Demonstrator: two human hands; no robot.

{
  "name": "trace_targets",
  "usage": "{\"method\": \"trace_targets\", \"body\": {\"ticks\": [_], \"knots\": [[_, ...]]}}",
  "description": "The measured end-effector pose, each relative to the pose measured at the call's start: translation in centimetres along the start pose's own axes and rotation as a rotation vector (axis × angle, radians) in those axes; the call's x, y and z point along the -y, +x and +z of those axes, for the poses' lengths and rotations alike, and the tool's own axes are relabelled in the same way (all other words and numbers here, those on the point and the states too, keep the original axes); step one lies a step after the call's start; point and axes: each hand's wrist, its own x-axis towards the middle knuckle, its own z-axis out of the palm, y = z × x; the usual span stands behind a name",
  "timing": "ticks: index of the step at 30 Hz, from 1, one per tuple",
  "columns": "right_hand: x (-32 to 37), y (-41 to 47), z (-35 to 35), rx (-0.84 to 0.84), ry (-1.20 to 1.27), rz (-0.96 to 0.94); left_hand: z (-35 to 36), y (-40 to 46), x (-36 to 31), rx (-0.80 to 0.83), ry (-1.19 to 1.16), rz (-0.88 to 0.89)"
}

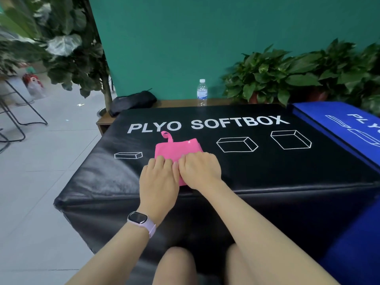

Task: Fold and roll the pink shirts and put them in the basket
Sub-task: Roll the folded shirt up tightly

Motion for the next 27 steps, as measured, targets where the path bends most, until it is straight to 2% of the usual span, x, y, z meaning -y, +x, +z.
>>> {"method": "trace_targets", "body": {"ticks": [5, 9, 12, 15, 18, 22, 27], "knots": [[0.8, -1.8, 1.5, -0.200, 0.087, 0.191, -0.1, 2.8, 2.1, 0.029, -0.039, 0.186], [1.4, -1.6, 2.0, -0.273, 0.146, 0.331, -0.2, 4.9, 3.1, 0.169, -0.013, 0.208], [0.9, -0.3, 1.8, -0.255, 0.135, 0.307, -0.1, 5.7, 3.1, 0.219, 0.003, 0.223], [0.2, 1.5, 1.5, -0.116, 0.097, 0.291, 0.3, 4.7, 2.6, 0.079, 0.022, 0.224], [-0.6, 3.5, 1.6, 0.009, 0.034, 0.199, 0.6, 3.8, 1.7, -0.008, 0.035, 0.135], [-1.1, 4.9, 1.3, 0.135, 0.134, 0.207, 0.8, 5.4, 1.8, 0.066, 0.024, 0.066], [0.3, 3.2, 2.0, -0.090, 0.021, 0.231, 1.4, 9.2, 2.9, 0.232, -0.028, 0.016]]}}
